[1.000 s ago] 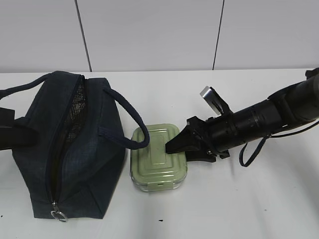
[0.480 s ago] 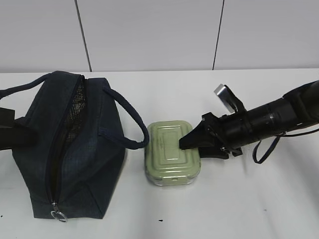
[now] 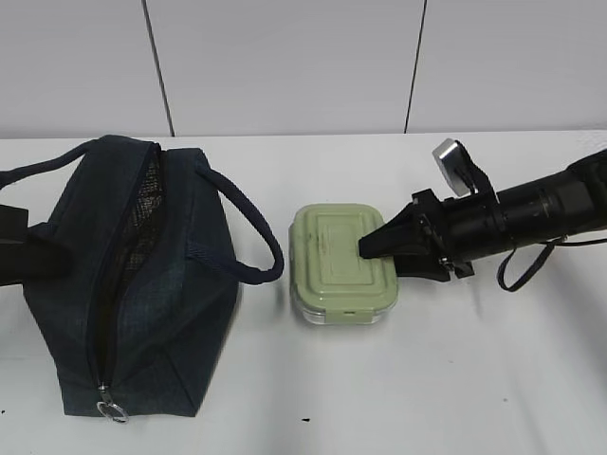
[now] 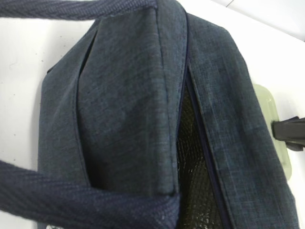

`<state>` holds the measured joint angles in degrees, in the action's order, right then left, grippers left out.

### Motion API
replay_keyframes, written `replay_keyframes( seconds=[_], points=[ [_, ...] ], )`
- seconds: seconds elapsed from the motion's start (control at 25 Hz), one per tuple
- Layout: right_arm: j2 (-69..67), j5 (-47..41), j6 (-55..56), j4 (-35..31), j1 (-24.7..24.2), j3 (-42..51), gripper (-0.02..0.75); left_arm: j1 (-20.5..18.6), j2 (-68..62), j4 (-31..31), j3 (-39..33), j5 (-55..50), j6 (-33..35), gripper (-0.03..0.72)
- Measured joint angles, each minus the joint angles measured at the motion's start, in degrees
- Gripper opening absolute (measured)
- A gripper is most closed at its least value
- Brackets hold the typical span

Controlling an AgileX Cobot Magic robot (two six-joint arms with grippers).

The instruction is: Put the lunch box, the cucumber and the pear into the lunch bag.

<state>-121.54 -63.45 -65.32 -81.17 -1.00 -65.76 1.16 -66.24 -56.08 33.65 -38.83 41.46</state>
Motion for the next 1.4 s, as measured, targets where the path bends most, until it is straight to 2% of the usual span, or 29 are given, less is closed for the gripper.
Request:
replay_keyframes(
  seconds=[0.32,0.88,1.2,1.4],
  points=[
    [0.68,-0.32,1.85,1.05,0.0,-3.23,0.398,0.0,0.0,0.0,0.0,0.0,0.0,-0.016],
    [9.83,-1.47,6.79,1.53,0.49,-8.15,0.398,0.0,0.0,0.0,0.0,0.0,0.0,-0.016],
    [11.61,-2.07,9.3,-0.48,6.99,-13.87,0.398,0.0,0.0,0.0,0.0,0.0,0.0,-0.016],
    [11.61,-2.23,9.51,-2.34,14.02,-17.42,0.398,0.0,0.0,0.0,0.0,0.0,0.0,-0.016]
  ],
)
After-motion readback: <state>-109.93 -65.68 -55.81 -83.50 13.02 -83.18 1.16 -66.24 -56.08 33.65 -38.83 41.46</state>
